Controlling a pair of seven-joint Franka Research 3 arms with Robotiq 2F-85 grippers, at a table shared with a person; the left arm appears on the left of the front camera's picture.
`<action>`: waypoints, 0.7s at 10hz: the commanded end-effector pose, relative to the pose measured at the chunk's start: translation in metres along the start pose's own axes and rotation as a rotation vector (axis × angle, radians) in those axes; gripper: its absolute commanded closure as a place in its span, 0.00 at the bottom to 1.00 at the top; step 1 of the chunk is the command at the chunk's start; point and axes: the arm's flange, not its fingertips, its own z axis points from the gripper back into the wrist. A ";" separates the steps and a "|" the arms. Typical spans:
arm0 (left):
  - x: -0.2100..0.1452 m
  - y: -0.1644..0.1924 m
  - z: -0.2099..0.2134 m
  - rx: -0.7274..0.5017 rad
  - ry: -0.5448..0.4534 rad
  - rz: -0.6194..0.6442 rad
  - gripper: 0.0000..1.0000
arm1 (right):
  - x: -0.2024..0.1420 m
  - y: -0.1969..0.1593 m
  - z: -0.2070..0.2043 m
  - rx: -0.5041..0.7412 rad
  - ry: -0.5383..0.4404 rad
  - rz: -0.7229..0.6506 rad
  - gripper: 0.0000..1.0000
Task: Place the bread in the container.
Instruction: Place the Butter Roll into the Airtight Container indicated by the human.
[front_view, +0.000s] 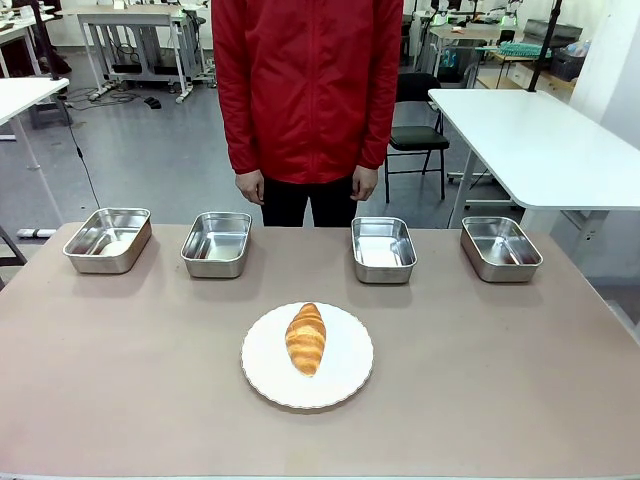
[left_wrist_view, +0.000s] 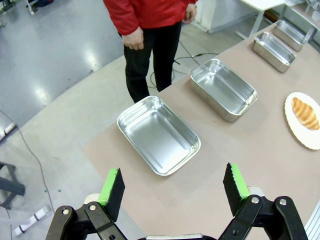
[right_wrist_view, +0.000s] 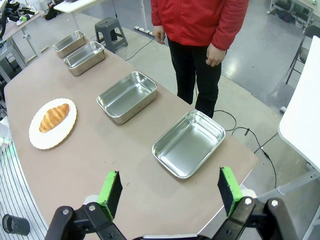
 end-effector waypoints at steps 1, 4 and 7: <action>0.001 -0.001 0.000 -0.005 -0.020 0.009 0.00 | 0.001 0.000 0.000 0.003 -0.006 0.002 0.00; 0.001 -0.001 0.000 -0.005 -0.020 0.009 0.00 | 0.001 0.000 0.000 0.003 -0.006 0.002 0.00; 0.001 -0.001 0.000 -0.005 -0.020 0.009 0.00 | 0.001 0.000 0.000 0.003 -0.006 0.002 0.00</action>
